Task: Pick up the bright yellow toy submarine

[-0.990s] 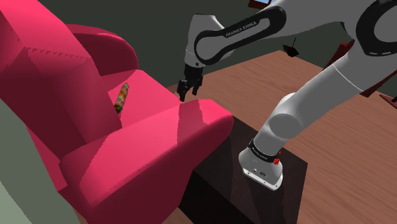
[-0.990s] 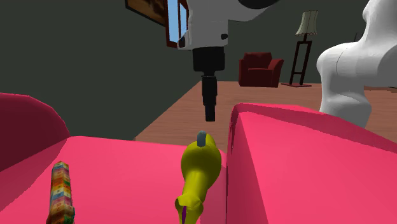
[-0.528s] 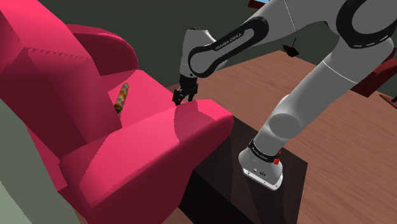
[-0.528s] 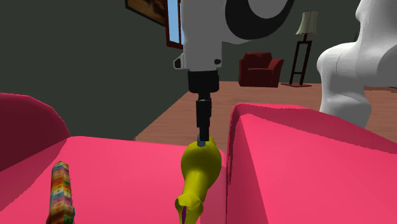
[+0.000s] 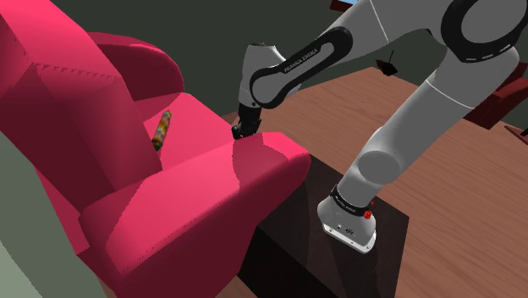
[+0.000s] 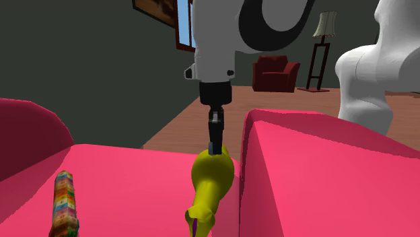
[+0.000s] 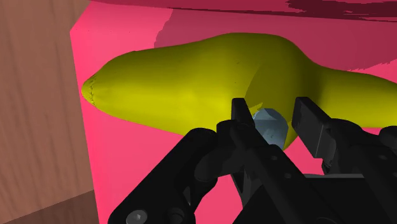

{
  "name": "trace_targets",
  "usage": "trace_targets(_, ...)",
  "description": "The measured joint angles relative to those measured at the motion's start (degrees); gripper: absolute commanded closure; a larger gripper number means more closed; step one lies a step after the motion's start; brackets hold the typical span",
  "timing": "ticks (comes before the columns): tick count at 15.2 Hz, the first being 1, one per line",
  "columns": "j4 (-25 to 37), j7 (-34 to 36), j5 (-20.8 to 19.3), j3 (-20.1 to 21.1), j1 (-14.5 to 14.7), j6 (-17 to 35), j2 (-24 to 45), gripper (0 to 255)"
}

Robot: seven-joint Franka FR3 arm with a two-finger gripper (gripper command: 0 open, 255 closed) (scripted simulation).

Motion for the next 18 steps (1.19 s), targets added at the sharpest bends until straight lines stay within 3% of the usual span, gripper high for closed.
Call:
trace_targets(6, 0.1, 0.0, 0.1, 0.0, 0.1, -0.5, -0.3, 255)
trace_targets(18, 3.6, -0.5, 0.9, -0.7, 0.3, -10.9, -7.3, 255)
